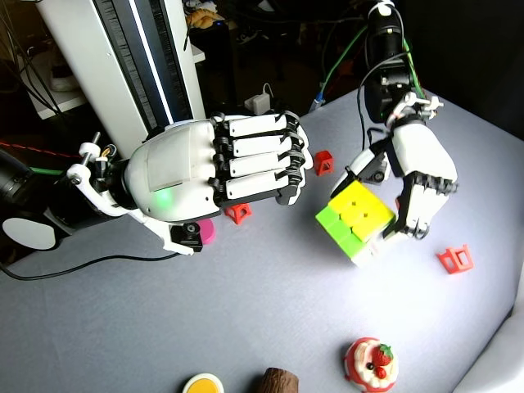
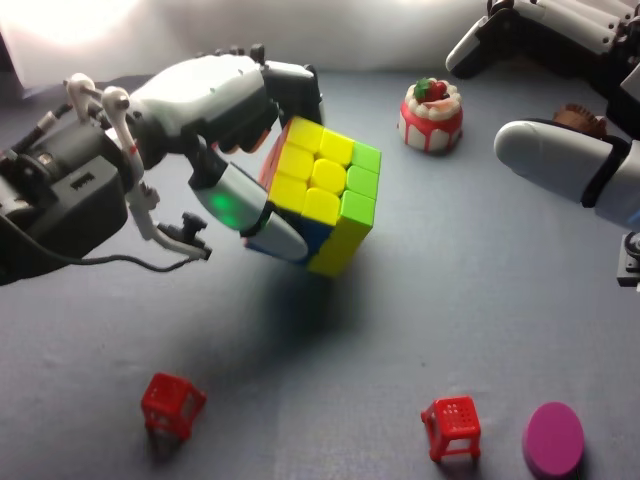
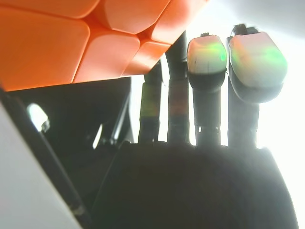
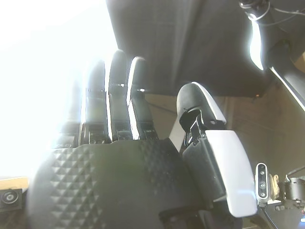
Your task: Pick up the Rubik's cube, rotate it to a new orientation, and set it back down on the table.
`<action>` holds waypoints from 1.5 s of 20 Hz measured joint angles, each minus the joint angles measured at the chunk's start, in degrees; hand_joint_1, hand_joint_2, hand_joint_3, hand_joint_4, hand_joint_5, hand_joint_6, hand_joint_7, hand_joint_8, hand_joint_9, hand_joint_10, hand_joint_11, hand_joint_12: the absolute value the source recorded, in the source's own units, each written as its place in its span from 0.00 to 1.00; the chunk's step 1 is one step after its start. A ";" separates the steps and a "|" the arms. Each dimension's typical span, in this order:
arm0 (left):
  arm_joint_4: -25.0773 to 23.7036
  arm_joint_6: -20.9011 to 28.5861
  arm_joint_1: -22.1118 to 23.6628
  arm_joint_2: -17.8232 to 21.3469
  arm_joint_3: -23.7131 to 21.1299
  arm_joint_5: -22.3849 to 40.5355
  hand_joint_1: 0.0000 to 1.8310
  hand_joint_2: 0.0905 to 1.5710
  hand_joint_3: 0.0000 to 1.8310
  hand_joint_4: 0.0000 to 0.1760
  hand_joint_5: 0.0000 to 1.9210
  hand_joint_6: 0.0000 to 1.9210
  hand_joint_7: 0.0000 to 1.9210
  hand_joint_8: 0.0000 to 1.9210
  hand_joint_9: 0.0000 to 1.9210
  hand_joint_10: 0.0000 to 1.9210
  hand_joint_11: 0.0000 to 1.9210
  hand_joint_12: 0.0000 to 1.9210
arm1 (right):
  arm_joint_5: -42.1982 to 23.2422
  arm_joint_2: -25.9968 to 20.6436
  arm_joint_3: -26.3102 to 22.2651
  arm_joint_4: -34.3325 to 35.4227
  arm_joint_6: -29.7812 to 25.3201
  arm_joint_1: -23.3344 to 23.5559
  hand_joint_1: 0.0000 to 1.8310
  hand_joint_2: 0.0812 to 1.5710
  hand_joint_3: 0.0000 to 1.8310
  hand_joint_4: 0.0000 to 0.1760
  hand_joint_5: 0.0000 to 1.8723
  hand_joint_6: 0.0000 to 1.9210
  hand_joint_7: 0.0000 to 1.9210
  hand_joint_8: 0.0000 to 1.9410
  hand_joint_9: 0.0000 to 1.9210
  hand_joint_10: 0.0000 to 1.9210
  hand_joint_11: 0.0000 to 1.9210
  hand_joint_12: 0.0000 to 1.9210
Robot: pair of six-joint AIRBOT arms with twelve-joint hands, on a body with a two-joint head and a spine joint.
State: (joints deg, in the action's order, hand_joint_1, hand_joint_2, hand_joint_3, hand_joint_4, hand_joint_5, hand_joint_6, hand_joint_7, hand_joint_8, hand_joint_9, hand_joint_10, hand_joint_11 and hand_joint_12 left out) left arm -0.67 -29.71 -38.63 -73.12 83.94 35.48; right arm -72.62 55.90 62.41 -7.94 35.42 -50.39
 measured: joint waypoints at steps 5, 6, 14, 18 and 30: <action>1.60 0.11 -1.20 1.16 -0.15 0.17 0.47 0.65 0.00 0.56 0.09 0.06 0.07 0.00 0.02 0.10 0.00 0.38 | 0.02 0.00 0.02 0.44 0.00 0.00 0.00 0.93 0.00 0.00 0.10 0.60 0.13 0.56 0.07 0.77 0.00 1.00; 2.12 0.09 -1.62 1.60 -0.44 1.14 0.45 0.65 0.00 0.72 0.08 0.04 0.04 0.00 0.01 0.06 0.00 0.32 | 0.00 -0.02 0.09 0.44 0.02 0.00 0.00 0.93 0.00 0.00 0.10 0.60 0.13 0.56 0.07 0.77 0.00 1.00; 6.03 -4.00 -6.01 8.09 -7.26 9.11 0.24 0.53 0.00 0.92 0.00 0.00 0.00 0.00 0.00 0.00 0.00 0.00 | -0.02 -0.59 0.17 1.27 0.00 0.00 0.00 0.93 0.00 0.00 0.04 0.53 0.09 0.42 0.04 0.64 0.00 0.88; 6.86 -9.27 -8.04 12.87 -13.81 19.45 0.00 0.59 0.01 0.58 0.00 0.00 0.00 0.00 0.00 0.00 0.00 0.00 | -0.20 -1.40 -0.31 3.72 0.02 -0.74 0.00 0.87 0.00 0.00 0.00 0.00 0.00 0.00 0.00 0.00 0.00 0.00; 9.75 -12.87 -13.97 18.75 -20.55 38.49 0.00 0.64 0.02 0.88 0.00 0.00 0.00 0.00 0.00 0.00 0.00 0.00 | -2.80 -4.98 -2.32 11.47 0.02 -4.20 0.00 0.82 0.00 0.00 0.00 0.00 0.00 0.00 0.00 0.00 0.00 0.00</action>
State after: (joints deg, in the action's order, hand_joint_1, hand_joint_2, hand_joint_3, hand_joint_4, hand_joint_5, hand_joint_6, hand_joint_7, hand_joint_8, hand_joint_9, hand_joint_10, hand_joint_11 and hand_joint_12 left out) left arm 9.08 -42.59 -52.60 -54.37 63.40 73.97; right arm -75.42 50.92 60.10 3.53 35.44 -54.59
